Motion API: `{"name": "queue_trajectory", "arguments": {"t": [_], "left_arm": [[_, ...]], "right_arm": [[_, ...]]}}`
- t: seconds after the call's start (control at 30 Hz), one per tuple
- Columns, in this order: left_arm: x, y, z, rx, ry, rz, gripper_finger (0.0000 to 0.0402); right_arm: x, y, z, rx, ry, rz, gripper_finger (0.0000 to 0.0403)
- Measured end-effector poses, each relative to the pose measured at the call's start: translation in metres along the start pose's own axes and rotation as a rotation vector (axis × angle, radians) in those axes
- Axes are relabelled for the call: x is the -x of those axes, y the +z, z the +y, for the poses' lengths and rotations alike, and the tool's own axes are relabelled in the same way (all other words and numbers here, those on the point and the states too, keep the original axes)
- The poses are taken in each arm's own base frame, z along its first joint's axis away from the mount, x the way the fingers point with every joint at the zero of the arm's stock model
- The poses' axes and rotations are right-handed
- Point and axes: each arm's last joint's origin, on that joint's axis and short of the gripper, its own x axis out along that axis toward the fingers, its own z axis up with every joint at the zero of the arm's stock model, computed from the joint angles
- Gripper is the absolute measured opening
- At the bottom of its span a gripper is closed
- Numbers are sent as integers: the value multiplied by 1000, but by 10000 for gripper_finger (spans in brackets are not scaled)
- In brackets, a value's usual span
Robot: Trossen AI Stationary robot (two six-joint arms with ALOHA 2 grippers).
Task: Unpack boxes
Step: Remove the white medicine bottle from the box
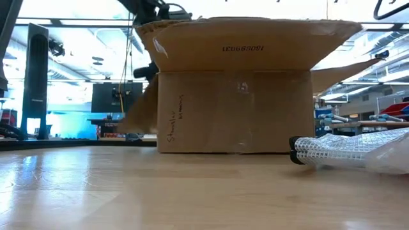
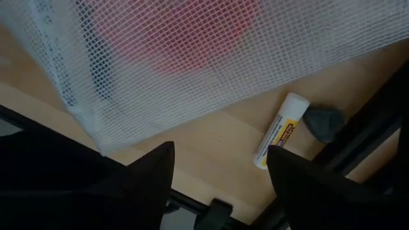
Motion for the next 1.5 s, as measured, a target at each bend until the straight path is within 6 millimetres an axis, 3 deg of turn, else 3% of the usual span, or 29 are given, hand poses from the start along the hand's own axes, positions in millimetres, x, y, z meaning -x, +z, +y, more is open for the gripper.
{"name": "queue_trajectory", "arguments": {"t": [0.23,0.33,0.43,0.5,0.63,0.8,0.97,1.17,1.5], "left_arm": [[-19,-2,-3,25,-83,-62,199],[-20,-2,-4,11,-89,-73,140],[-17,1,-6,-40,-85,-92,50],[-13,4,-8,-85,-74,-111,20],[7,16,-14,-182,-61,-186,22],[47,36,-24,-354,-23,-347,19],[80,48,-34,-538,-81,-438,19],[79,48,-33,-583,-122,-432,21],[61,47,-37,-573,-136,-380,23]], "right_arm": [[0,1,0,5,11,-21,254],[1,1,1,4,23,-39,253],[10,0,4,22,30,-58,248],[20,0,5,40,21,-91,243],[51,-1,11,125,44,-189,232],[96,1,19,258,123,-345,225],[121,11,33,363,220,-491,224],[125,48,60,545,180,-641,216],[137,157,114,936,71,-918,191]]}}
